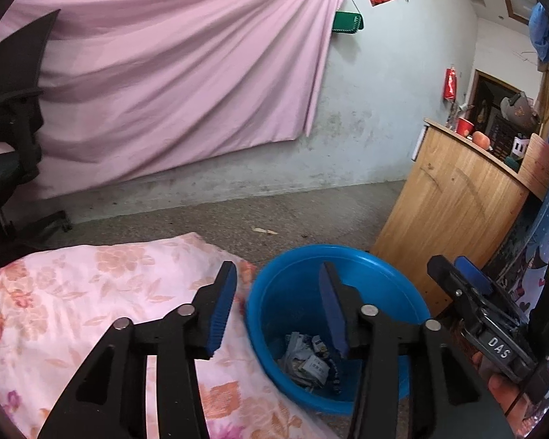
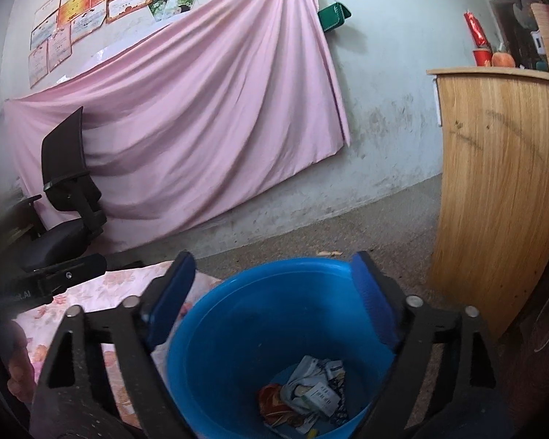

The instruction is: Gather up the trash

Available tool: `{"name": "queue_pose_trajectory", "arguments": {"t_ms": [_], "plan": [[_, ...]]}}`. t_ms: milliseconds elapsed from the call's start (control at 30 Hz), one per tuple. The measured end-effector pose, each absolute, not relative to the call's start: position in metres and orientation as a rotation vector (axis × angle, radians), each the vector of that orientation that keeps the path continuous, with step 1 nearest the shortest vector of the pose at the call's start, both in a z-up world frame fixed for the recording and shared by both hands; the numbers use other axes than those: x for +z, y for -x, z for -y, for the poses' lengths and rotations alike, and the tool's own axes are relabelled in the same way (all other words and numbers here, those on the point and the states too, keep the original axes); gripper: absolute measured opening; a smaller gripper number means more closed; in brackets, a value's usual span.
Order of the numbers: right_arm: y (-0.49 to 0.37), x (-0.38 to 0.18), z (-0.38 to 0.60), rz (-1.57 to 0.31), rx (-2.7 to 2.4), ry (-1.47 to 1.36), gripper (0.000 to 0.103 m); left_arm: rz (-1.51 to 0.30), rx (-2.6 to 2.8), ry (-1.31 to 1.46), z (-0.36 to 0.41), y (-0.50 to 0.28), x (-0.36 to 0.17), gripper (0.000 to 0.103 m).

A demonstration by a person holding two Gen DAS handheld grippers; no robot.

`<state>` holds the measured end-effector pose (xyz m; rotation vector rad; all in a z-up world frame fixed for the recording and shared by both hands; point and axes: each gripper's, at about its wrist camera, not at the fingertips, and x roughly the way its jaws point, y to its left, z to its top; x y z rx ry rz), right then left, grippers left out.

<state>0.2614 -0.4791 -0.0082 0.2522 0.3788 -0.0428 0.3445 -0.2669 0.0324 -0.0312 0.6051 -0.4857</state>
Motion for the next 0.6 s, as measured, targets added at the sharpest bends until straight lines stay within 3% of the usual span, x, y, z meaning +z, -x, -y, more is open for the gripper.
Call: {"name": "queue_pose_trajectory", "arguments": {"t_ms": [100, 267, 400, 533, 600], "plan": [[-0.259, -0.004, 0.472, -0.392, -0.035, -0.244, 0.103, -0.598, -0.451, 0.032, 0.256, -0.336, 0.036, 0.055], [-0.246, 0.0, 0.459, -0.394, -0.024, -0.218, 0.103, -0.583, -0.42, 0.068, 0.234, -0.322, 0.042, 0.064], [-0.233, 0.003, 0.452, -0.39, -0.022, -0.214, 0.103, -0.531, -0.391, 0.094, 0.218, -0.306, 0.05, 0.083], [-0.217, 0.008, 0.443, -0.379, -0.011, -0.21, 0.103, -0.507, -0.382, 0.102, 0.208, -0.291, 0.057, 0.086], [-0.209, 0.009, 0.439, -0.374, -0.013, -0.203, 0.103, -0.499, -0.382, 0.094, 0.203, -0.282, 0.06, 0.093]]}}
